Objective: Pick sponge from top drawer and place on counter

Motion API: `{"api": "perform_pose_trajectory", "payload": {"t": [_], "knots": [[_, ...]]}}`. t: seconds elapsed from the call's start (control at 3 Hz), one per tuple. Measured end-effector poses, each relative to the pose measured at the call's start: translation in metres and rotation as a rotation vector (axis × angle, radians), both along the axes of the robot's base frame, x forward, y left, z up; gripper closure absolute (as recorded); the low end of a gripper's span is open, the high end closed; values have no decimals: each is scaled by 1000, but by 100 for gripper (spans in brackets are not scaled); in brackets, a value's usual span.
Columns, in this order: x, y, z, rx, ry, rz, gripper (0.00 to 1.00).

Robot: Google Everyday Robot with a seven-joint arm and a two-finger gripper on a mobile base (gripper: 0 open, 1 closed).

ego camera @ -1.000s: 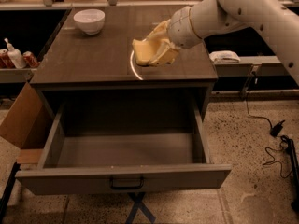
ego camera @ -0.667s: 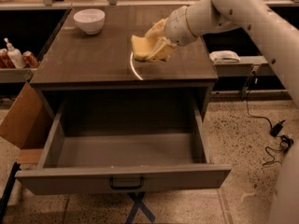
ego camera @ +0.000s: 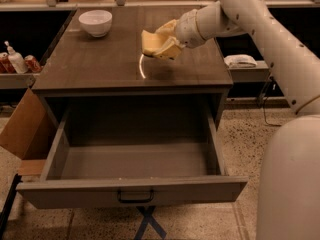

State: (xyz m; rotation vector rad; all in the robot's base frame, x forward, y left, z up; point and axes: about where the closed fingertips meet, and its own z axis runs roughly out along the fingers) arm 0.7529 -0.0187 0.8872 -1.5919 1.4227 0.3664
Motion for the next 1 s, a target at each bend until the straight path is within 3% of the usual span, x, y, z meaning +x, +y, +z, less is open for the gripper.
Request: {"api": "perform_pose_trajectory", "payload": {"t": [0.33,0.67,1.0], "knots": [[8,-3,-5,18,13,-11,13],[7,-15,-4,30,15,-27,0],[-8,-41,4,51,2,-65,0]]}}
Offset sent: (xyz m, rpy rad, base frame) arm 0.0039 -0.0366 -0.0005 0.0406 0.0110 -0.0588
